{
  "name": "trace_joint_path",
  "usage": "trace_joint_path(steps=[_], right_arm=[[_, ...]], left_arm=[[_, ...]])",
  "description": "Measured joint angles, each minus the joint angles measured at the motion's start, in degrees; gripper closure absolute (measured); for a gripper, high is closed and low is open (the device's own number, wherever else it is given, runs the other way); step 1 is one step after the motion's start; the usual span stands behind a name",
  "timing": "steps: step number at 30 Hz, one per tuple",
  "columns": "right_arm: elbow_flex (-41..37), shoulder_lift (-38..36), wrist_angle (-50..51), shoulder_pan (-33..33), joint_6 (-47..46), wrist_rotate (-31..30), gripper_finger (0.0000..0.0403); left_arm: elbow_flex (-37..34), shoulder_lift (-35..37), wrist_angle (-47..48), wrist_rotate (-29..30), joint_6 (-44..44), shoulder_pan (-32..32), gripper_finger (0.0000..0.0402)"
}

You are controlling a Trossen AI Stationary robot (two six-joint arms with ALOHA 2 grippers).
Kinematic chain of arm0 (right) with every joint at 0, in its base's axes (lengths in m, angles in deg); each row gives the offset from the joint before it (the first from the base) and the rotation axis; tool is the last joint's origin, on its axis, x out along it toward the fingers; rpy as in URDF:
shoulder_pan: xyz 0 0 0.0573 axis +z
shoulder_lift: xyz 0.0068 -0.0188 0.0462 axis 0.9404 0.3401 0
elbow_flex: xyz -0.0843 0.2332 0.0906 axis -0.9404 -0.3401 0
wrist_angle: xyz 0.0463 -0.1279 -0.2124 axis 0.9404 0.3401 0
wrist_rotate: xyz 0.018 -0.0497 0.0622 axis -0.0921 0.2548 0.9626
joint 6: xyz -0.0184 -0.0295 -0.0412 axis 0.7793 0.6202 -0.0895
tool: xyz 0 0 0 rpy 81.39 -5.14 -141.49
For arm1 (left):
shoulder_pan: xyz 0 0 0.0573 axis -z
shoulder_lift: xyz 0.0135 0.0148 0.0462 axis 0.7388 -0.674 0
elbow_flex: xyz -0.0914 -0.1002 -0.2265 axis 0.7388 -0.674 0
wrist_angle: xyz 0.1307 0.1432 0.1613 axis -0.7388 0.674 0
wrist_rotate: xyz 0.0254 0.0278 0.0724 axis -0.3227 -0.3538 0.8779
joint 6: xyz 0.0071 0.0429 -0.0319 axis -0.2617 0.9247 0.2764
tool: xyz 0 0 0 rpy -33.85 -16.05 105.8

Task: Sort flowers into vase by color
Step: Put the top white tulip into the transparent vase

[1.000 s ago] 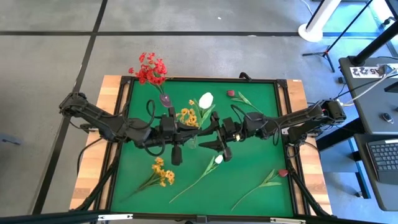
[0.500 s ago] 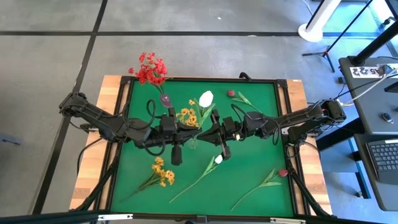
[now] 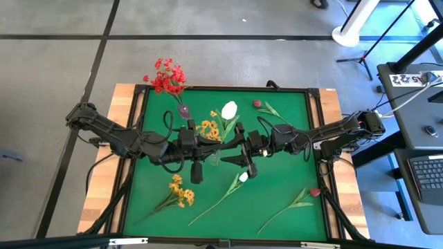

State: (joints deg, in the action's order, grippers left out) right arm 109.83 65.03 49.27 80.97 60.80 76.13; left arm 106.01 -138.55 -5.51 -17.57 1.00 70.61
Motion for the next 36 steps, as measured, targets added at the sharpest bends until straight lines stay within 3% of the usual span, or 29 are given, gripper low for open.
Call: trace_joint_path(steps=[4,17,30,36], right_arm=[[0.0,0.0,0.0,0.0,0.0,-0.9,0.0233],[4.2,3.6,2.8,0.0,0.1,-0.9,0.0286],[4.3,3.5,3.7,0.0,1.6,-1.8,0.0391],[4.3,3.4,5.0,0.0,1.9,-2.5,0.0398]], left_arm=[[0.0,0.0,0.0,0.0,0.0,0.0,0.0401],[0.0,0.0,1.5,0.0,0.3,-0.2,0.0401],[0.0,0.0,3.7,0.0,-0.1,-0.2,0.0401],[0.0,0.0,5.3,0.2,-1.3,-0.2,0.0401]])
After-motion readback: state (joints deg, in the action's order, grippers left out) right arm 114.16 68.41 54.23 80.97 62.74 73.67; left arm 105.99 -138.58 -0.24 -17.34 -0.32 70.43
